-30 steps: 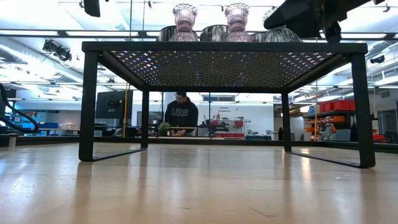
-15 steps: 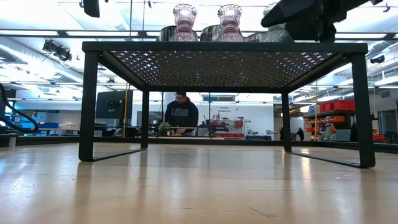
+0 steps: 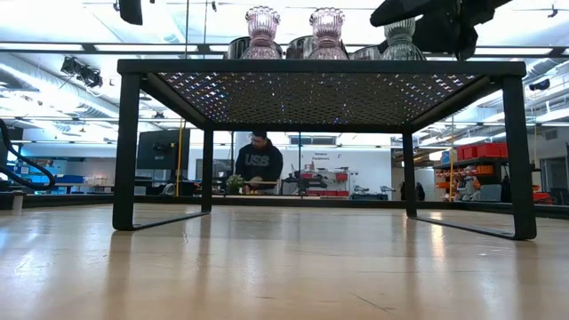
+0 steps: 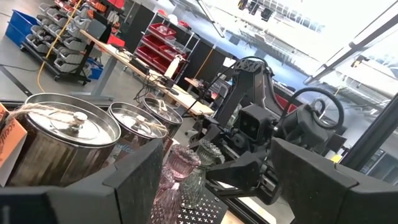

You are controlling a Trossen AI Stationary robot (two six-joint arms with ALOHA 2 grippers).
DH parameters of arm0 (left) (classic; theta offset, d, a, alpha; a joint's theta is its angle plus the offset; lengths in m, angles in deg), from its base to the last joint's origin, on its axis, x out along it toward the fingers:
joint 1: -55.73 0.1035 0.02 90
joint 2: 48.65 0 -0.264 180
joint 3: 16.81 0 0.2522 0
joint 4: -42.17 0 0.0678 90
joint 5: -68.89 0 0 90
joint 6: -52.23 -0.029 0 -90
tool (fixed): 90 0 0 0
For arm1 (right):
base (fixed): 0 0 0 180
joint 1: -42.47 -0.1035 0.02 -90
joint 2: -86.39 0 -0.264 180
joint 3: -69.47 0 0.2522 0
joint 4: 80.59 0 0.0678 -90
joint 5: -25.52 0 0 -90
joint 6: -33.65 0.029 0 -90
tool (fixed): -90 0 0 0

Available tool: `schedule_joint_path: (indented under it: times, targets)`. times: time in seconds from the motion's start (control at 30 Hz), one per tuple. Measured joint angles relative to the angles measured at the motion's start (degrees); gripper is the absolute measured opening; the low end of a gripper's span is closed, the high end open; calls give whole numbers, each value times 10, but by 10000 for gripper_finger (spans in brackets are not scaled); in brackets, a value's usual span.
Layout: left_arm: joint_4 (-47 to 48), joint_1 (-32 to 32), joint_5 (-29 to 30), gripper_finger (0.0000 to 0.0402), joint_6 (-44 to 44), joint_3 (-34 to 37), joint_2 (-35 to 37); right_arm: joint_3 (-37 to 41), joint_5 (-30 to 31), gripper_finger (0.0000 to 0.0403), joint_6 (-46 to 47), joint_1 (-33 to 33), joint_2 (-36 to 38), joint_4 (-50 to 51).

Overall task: Pick & Place candle stick holders
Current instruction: Put the green glass candle holder on the shelf aligned with the other glass candle holders, then return to Home Position

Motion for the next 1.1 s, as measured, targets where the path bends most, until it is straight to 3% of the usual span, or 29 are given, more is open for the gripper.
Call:
schedule_joint_path:
  times: [0.2, 0.5, 0.8, 0.93, 1.0, 1.1]
  targets:
    - [0, 0, -2, 298, 0, 0, 0, -13, 1, 225, -31, 0, 0, -1]
    - [0, 0, -2, 298, 0, 0, 0, -26, 26, 226, -71, 0, 8, 0]
    - [-1, 0, -1, 298, 0, 0, 0, -26, 36, 226, -87, 0, 81, -4]
    - [-56, 2, 24, 298, -9, 0, 0, -26, 24, 226, -70, 0, 130, -37]
    - [-101, 11, 37, 298, -75, 0, 5, -26, -2, 226, -74, 1, 162, -55]
    - [-138, 21, 5, 298, -251, 0, 46, -26, -113, 224, -93, 9, 225, -57]
